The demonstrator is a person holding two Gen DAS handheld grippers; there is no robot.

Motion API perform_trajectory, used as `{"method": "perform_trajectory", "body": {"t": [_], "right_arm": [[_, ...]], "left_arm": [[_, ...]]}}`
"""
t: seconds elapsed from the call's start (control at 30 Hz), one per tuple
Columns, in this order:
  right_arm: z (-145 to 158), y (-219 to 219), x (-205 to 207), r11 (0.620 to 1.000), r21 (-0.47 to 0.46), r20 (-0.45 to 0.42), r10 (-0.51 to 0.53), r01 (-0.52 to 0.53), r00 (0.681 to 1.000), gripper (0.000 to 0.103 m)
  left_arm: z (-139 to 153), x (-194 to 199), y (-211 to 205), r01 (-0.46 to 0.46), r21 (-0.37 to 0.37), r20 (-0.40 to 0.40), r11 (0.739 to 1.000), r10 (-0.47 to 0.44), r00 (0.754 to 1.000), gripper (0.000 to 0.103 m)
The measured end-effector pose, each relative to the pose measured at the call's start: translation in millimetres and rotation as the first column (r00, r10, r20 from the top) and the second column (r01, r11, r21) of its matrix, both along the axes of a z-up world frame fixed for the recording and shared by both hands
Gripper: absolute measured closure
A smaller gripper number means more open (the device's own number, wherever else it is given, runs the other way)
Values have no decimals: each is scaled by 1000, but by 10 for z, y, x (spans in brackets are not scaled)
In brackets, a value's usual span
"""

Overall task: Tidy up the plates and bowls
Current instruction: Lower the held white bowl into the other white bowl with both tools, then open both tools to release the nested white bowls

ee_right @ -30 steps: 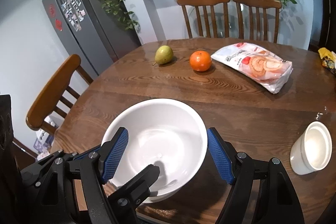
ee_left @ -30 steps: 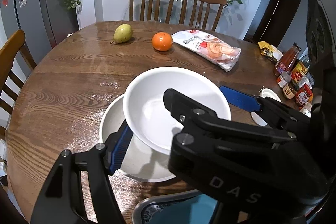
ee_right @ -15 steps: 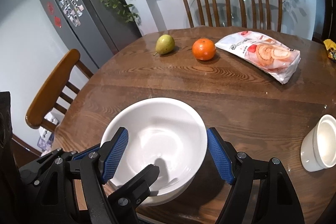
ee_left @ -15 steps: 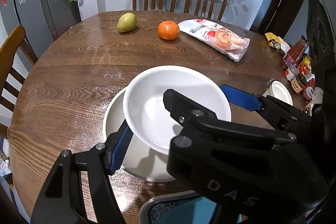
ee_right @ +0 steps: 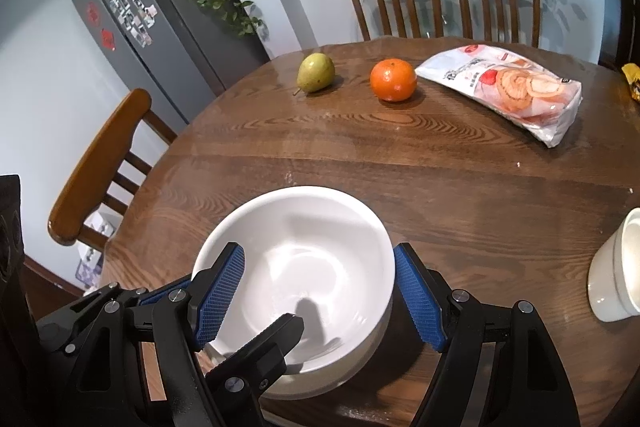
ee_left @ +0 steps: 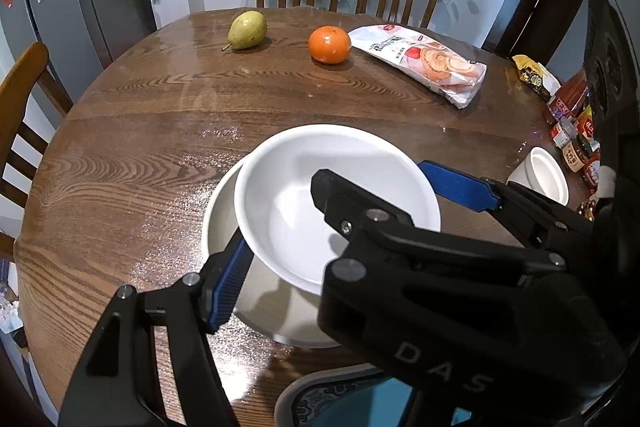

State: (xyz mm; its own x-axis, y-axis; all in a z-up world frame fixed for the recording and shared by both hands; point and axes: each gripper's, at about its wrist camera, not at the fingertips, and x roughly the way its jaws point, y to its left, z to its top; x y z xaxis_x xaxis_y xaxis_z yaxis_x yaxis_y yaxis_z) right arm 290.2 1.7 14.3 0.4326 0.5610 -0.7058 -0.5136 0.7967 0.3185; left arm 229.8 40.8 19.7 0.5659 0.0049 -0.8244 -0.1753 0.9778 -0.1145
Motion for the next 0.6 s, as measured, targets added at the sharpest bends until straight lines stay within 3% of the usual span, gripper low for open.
{"method": "perform_trajectory", "body": {"t": [0.6], "right_arm": [[-76,28,34,1000,-14,-33,-2,1,999,24]], "left_arm": [[-86,61,43,7,-8,-49,1000,-8,999,39]]}}
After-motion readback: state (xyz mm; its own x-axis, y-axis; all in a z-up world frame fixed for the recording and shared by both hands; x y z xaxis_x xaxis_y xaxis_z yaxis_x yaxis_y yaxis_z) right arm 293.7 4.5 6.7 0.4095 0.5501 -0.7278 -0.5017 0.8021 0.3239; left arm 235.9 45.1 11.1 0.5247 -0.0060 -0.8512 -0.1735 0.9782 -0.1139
